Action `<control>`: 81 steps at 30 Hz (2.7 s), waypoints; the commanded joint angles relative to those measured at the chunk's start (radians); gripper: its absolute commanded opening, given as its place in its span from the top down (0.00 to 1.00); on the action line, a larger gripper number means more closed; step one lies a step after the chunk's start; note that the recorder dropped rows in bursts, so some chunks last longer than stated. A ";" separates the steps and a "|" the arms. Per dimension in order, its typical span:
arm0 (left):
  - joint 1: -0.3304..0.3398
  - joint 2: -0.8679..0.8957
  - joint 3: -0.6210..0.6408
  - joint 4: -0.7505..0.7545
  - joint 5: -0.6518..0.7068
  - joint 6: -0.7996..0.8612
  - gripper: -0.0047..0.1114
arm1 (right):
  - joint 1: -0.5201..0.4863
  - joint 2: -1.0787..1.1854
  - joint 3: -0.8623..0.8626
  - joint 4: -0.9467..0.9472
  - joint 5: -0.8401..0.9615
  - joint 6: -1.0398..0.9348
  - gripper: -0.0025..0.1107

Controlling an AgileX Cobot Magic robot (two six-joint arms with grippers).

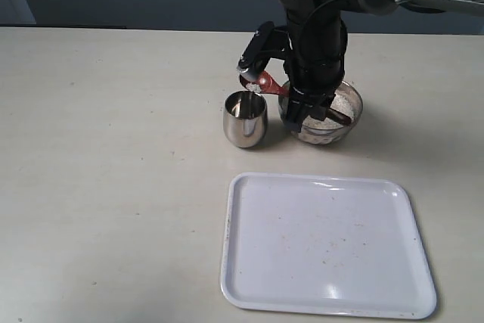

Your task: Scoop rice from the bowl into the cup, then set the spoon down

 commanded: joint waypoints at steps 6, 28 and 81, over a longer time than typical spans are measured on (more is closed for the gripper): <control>-0.009 -0.005 -0.002 0.001 -0.003 -0.005 0.96 | 0.002 0.007 -0.014 -0.061 0.001 0.012 0.98; -0.009 -0.005 -0.002 0.001 -0.003 -0.005 0.96 | 0.074 0.029 -0.014 -0.254 0.001 0.101 0.98; -0.009 -0.005 -0.002 0.001 -0.003 -0.005 0.96 | 0.203 0.071 0.051 -0.511 0.001 0.326 0.98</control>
